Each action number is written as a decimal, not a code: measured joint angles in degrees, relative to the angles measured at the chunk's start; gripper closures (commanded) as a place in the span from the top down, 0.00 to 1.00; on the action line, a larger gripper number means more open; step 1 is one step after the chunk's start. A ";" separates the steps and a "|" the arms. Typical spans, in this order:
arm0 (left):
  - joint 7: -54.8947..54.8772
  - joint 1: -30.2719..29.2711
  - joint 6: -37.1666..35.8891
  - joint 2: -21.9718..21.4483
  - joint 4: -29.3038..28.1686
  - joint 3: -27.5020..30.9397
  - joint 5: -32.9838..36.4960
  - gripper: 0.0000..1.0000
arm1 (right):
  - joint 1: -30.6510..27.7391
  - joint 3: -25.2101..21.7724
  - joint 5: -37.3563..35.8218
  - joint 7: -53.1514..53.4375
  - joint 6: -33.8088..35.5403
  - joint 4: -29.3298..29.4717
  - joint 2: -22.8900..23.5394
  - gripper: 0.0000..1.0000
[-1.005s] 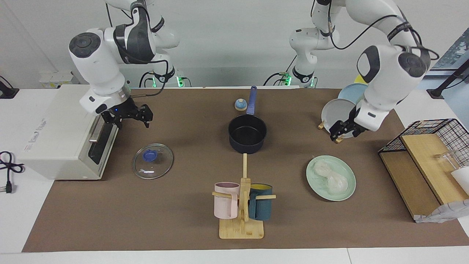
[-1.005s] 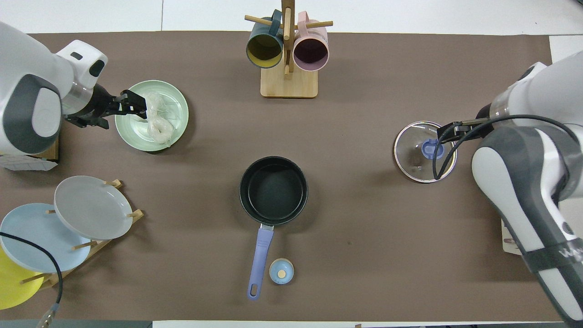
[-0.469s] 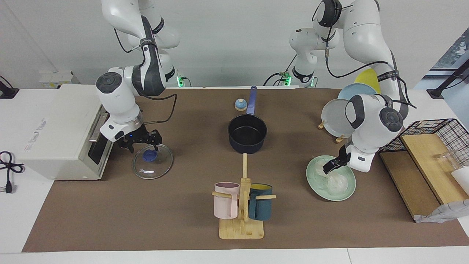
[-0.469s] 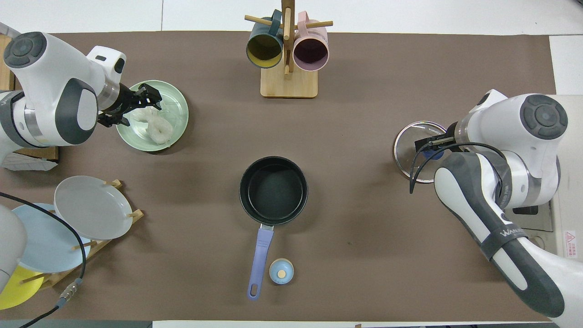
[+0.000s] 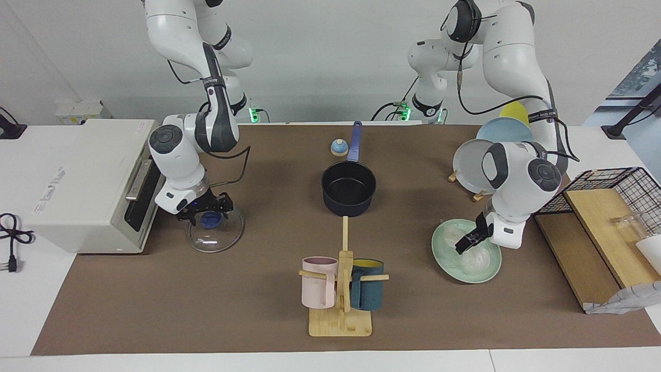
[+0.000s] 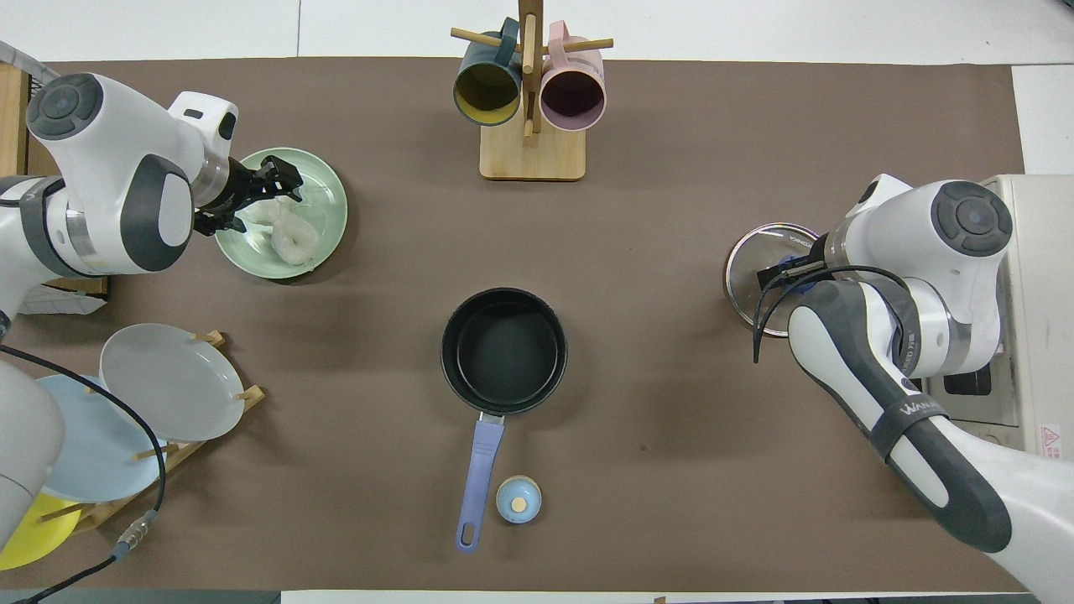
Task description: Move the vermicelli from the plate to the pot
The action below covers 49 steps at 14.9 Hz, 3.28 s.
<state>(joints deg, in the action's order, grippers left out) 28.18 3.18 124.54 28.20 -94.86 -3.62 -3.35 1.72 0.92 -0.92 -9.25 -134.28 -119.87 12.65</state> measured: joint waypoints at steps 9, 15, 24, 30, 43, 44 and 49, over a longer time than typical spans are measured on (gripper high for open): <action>0.13 0.02 0.81 0.73 0.22 0.00 1.19 0.00 | 0.01 0.82 0.00 -0.67 -0.01 0.02 0.05 0.58; 0.13 0.27 0.09 0.62 2.35 -0.40 2.12 0.00 | 0.03 1.46 0.00 -0.86 1.69 1.18 0.16 0.47; 3.99 2.16 -23.48 -11.40 11.60 -3.30 -4.54 0.00 | 0.06 5.95 0.01 0.03 18.78 14.53 0.18 0.40; 16.55 13.98 -29.24 -18.73 10.24 -4.41 -8.00 0.00 | 0.07 7.20 0.01 0.21 25.42 19.63 0.18 0.07; 19.24 27.21 -5.84 -21.27 -17.33 -4.52 -10.14 0.00 | 0.07 11.76 0.01 7.51 38.14 29.83 0.13 0.00; 19.24 27.24 -5.11 -21.23 -17.97 -4.52 -10.15 0.00 | 0.08 12.60 0.01 9.06 38.55 30.30 0.13 0.00; 19.24 27.31 0.81 -17.65 -18.96 -4.41 -10.16 0.00 | 0.18 18.35 -0.04 19.08 38.73 30.81 0.14 0.00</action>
<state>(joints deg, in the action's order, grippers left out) 47.42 30.49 125.36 10.55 -113.82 -8.03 -13.51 1.90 19.26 -0.96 9.83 -95.56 -89.07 12.79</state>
